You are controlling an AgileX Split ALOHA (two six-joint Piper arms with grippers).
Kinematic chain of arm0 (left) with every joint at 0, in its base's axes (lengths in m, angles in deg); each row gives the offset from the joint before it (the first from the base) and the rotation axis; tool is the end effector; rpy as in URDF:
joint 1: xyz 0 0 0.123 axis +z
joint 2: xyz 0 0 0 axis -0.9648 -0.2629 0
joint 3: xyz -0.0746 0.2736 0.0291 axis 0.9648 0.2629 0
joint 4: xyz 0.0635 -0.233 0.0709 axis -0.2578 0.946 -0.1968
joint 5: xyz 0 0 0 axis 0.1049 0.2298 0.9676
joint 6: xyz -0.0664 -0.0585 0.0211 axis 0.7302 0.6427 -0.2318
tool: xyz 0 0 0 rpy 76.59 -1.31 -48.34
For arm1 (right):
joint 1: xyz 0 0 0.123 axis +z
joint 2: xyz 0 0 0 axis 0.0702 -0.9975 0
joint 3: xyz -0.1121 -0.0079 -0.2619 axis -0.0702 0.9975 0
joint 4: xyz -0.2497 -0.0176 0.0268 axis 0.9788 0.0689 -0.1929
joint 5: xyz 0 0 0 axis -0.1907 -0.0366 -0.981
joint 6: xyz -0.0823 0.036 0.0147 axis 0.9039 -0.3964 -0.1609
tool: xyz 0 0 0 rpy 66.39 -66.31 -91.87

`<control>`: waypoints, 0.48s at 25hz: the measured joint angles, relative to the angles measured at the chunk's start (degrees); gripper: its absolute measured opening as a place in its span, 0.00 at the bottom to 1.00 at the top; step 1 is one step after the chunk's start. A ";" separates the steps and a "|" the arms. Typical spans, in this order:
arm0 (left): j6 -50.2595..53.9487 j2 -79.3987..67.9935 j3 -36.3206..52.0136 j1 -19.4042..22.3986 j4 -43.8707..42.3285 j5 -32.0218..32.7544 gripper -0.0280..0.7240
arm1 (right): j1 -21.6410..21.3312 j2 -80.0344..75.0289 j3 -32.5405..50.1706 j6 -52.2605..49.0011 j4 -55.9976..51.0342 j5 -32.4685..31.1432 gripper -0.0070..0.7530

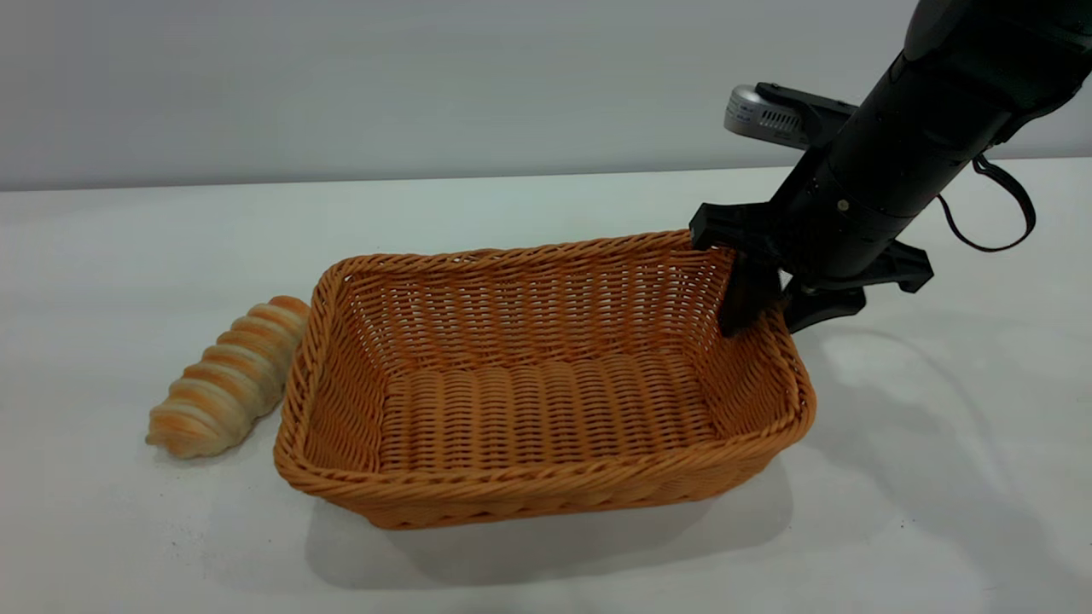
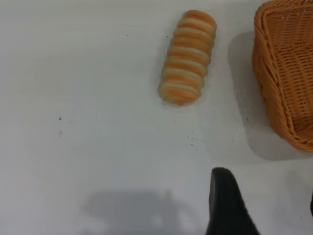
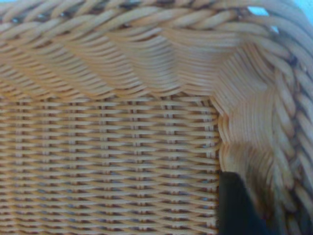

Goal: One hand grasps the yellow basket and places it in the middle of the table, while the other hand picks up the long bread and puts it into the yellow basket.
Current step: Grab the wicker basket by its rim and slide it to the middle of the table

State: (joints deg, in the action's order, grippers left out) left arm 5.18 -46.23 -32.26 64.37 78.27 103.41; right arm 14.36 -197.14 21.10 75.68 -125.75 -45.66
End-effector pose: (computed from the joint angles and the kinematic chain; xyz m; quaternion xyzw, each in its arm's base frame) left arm 0.1401 -0.0231 0.2955 0.0143 0.9194 -0.0498 0.3899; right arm 0.3774 0.1437 0.0837 0.0072 0.9705 0.1635 0.1771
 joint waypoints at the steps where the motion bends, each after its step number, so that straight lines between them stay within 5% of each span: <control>1: 0.00 0.00 0.00 0.00 0.00 0.00 0.65 | 0.00 0.00 0.00 0.18 0.00 0.00 0.65; 5: 0.00 -0.59 0.00 0.00 0.00 -0.50 0.65 | 0.00 0.58 0.00 1.98 0.67 -0.29 0.89; 12: 0.00 -9.14 0.00 0.00 -0.47 -1.91 0.65 | 0.00 6.79 0.00 5.57 3.22 -4.24 0.86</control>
State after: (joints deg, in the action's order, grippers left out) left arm 5.18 -55.37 -32.26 64.37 77.80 101.50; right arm 14.36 -190.35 21.10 81.25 -122.52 -49.89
